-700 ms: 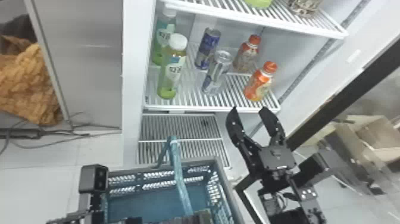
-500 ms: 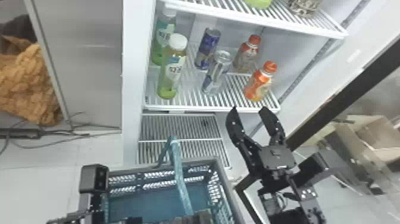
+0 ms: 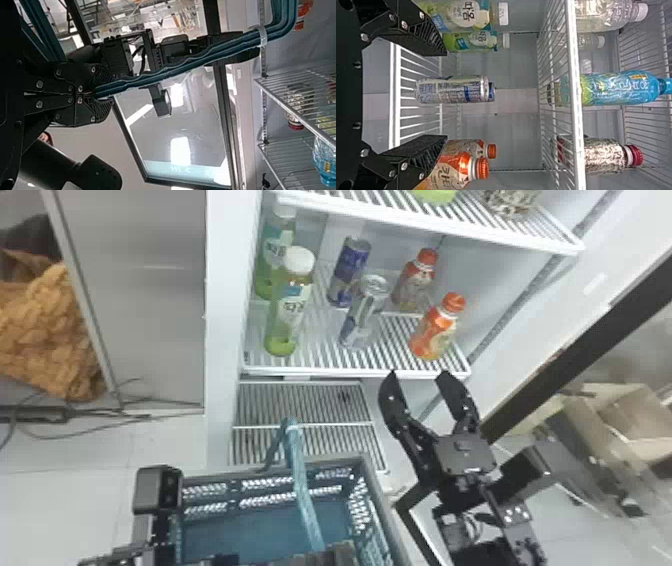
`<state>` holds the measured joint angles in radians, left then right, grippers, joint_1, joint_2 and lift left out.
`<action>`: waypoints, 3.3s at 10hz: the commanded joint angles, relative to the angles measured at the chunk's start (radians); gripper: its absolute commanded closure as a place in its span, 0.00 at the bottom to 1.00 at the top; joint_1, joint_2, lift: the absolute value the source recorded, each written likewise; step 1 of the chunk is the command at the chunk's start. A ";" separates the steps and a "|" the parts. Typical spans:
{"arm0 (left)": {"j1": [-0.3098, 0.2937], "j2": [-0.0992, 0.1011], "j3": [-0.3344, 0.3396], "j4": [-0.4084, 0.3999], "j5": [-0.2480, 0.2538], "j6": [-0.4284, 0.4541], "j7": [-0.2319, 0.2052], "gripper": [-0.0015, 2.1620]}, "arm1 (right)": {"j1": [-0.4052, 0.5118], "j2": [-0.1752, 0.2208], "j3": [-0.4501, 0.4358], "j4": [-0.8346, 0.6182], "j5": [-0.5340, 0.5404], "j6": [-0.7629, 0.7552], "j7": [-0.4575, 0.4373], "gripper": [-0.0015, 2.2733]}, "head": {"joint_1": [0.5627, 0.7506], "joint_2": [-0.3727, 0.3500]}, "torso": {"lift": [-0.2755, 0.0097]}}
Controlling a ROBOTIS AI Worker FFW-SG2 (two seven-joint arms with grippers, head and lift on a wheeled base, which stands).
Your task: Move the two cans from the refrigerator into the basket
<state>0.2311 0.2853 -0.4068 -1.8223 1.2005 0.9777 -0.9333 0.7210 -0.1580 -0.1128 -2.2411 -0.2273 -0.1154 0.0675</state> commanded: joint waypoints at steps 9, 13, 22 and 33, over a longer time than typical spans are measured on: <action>0.000 -0.002 0.004 0.000 -0.008 0.006 0.001 0.55 | -0.171 -0.020 0.047 0.183 0.004 -0.002 0.000 0.04 | 0.70 0.03 | 0.00; -0.005 -0.002 0.002 0.000 -0.010 0.011 0.001 0.55 | -0.294 -0.026 0.069 0.303 0.004 -0.064 -0.002 0.04 | 0.70 0.03 | 0.00; -0.015 0.002 -0.004 0.000 -0.006 -0.001 0.001 0.55 | -0.517 -0.052 0.149 0.514 -0.008 -0.108 -0.035 0.04 | 0.70 0.03 | 0.00; -0.018 0.005 -0.012 0.002 0.000 -0.006 0.002 0.55 | -0.682 -0.064 0.213 0.684 -0.022 -0.118 -0.077 0.33 | 0.70 0.03 | 0.00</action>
<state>0.2134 0.2899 -0.4182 -1.8198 1.2005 0.9717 -0.9322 0.0397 -0.2223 0.0996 -1.5578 -0.2475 -0.2315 -0.0092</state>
